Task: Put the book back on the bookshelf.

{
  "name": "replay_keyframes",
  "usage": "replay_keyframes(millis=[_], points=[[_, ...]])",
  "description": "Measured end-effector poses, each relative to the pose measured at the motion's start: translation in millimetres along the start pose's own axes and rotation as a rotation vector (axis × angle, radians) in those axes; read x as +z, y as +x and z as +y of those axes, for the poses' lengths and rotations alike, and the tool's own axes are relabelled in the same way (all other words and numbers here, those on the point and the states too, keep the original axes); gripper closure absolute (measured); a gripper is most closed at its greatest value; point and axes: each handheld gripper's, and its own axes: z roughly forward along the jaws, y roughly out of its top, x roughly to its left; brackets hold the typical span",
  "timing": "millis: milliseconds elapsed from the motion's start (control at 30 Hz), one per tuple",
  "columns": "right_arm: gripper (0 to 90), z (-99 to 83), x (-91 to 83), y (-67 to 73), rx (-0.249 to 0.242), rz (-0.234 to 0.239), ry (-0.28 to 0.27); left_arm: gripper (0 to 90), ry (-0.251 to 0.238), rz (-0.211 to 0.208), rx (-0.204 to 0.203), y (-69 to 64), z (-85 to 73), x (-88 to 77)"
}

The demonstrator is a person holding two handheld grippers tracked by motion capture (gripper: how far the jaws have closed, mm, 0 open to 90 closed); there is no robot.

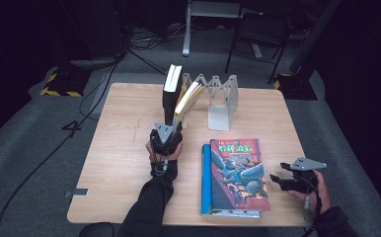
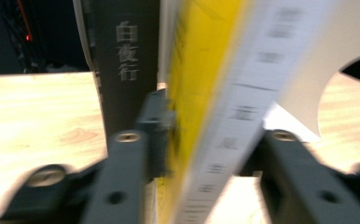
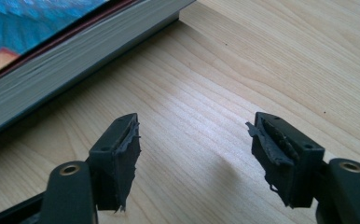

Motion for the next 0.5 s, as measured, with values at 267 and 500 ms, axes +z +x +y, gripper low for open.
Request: replay_keyframes(millis=[267,500], points=[[32.6,-0.1,2.4,1.4,-0.011,0.003,0.012,75.1,0.006,0.111,-0.044,-3.2,5.2,5.6],[32.6,-0.3,4.3,2.0,-0.014,0.007,0.023,74.9,0.012,0.126,-0.055,-7.0,8.9,15.3]])
